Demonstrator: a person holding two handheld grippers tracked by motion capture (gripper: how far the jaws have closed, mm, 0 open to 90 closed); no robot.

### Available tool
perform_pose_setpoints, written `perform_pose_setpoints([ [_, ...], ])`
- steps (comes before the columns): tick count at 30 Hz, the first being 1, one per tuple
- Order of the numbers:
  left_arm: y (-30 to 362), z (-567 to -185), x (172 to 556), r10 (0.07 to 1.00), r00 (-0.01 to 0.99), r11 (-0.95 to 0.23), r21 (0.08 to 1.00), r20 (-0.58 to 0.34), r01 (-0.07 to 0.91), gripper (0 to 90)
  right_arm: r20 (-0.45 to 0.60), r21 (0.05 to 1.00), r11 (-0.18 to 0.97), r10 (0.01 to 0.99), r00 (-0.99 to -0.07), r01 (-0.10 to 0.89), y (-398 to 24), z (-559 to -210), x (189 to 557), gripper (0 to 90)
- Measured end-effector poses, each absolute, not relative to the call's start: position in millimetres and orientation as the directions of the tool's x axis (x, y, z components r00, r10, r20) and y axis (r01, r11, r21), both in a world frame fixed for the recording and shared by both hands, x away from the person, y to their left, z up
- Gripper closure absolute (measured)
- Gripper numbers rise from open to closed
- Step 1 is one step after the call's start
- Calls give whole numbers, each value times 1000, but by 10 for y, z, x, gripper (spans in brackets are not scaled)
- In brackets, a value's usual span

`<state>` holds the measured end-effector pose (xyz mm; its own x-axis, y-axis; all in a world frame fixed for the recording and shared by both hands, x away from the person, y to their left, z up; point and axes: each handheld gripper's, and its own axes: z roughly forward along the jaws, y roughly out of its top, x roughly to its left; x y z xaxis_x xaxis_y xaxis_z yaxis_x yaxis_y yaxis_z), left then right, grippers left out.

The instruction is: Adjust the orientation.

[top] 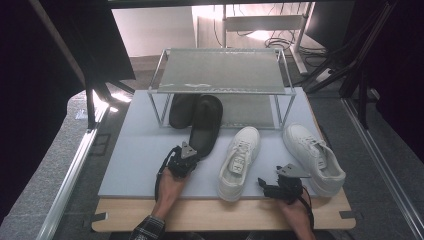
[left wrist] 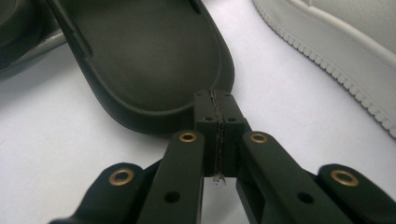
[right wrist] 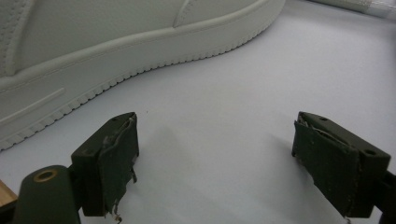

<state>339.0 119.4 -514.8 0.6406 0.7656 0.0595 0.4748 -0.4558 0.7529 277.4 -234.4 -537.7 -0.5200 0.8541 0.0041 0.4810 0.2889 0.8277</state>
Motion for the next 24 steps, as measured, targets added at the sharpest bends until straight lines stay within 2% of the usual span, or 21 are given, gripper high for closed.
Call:
perform_pose_setpoints([
  [2, 1183, -5153, 3407, 772, 630, -462, 754, 83, 467, 892, 4, 828, 289, 854, -520, 481, -2344, -5377, 2774, 151],
  [14, 1140, -5050, 3572, 794, 602, -427, 784, 87, 451, 892, 4, 828, 289, 854, -520, 481, -2344, -5377, 2774, 152],
  [24, 1093, -5043, 3769, 815, 576, -394, 790, 64, 470, 887, 4, 828, 289, 854, -520, 481, -2344, -5377, 2774, 151],
])
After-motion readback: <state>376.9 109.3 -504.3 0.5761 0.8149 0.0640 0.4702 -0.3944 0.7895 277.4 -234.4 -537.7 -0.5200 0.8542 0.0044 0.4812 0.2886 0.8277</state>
